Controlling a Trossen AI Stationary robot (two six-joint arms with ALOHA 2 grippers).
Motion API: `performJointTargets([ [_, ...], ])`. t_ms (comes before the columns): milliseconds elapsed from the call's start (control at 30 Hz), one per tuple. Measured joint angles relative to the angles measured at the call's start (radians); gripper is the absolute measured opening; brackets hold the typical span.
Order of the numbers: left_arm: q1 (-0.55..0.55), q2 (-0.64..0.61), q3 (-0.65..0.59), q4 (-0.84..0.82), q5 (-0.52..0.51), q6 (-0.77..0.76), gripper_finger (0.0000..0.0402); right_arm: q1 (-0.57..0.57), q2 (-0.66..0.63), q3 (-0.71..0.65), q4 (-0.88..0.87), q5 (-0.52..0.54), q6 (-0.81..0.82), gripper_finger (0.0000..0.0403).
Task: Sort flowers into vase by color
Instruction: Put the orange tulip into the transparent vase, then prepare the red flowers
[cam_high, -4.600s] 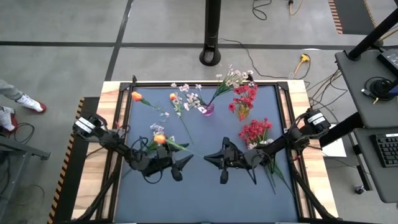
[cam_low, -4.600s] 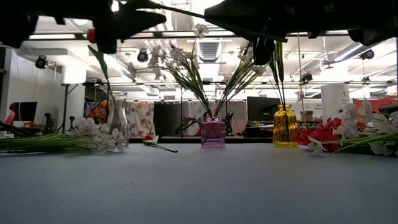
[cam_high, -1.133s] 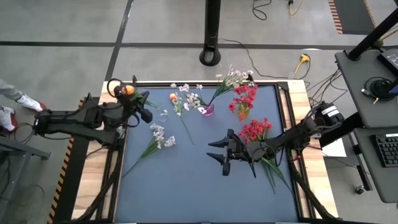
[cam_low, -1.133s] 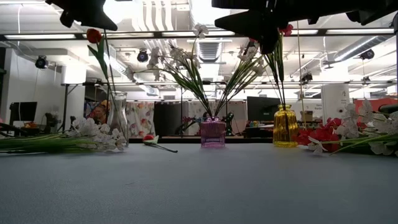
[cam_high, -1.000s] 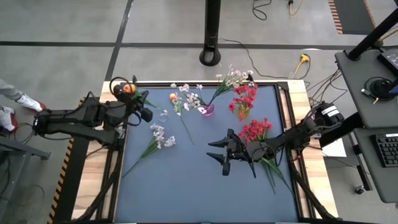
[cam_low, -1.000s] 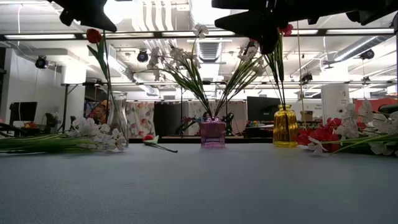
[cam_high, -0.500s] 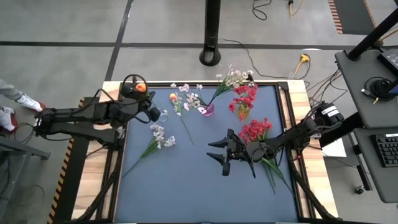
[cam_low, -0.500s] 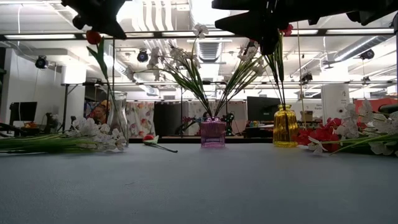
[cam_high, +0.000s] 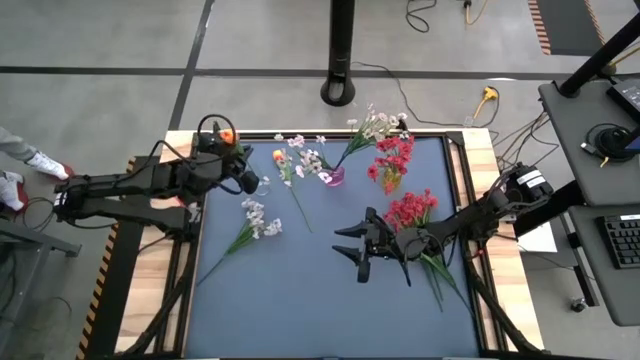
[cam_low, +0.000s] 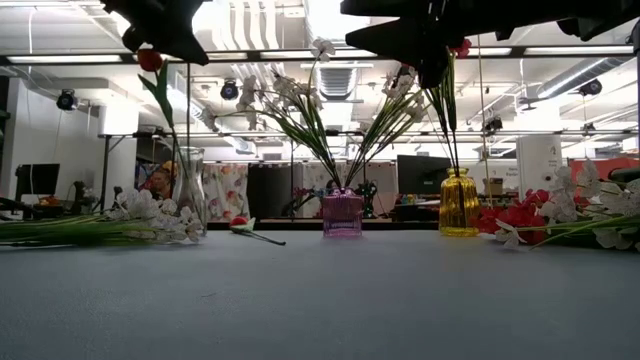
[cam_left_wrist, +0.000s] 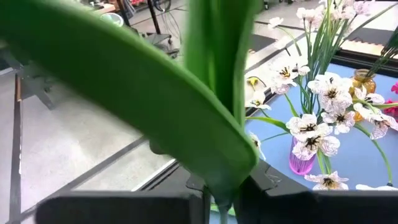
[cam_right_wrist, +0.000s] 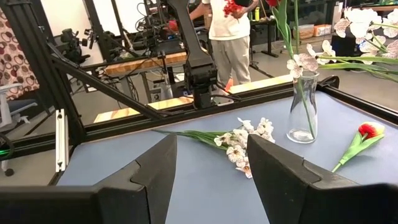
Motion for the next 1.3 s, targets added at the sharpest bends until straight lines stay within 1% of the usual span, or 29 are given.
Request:
performJointTargets([
  [133,0.0,0.0,0.0,0.0,0.0,-0.001,0.006,0.0,0.0,0.0,0.0,0.0,0.0,0.0189],
  [400,-0.001,0.0,0.0,0.023,0.0,0.001,0.0143,0.0,0.0,0.0,0.0,0.0,0.0,0.0189],
  [600,-0.013,0.001,0.074,-0.016,0.034,0.011,0.0184,0.0,0.0,0.0,-0.003,0.0,-0.001,0.0189],
  [800,-0.016,0.001,0.17,-0.121,0.034,0.011,0.0194,0.0,0.0,0.0,-0.004,0.0,-0.001,0.0189],
  [1000,-0.069,0.017,0.252,-0.13,0.034,0.015,0.0194,0.0,0.0,0.0,-0.006,0.0,0.0,0.0189],
  [1167,-0.164,0.072,0.361,-0.201,0.033,0.012,0.0194,0.008,0.0,0.0,-0.012,-0.004,0.024,0.0189],
  [1300,-0.297,0.151,0.441,-0.277,0.018,-0.004,0.0194,0.022,0.0,0.003,-0.039,-0.008,0.041,0.0189],
])
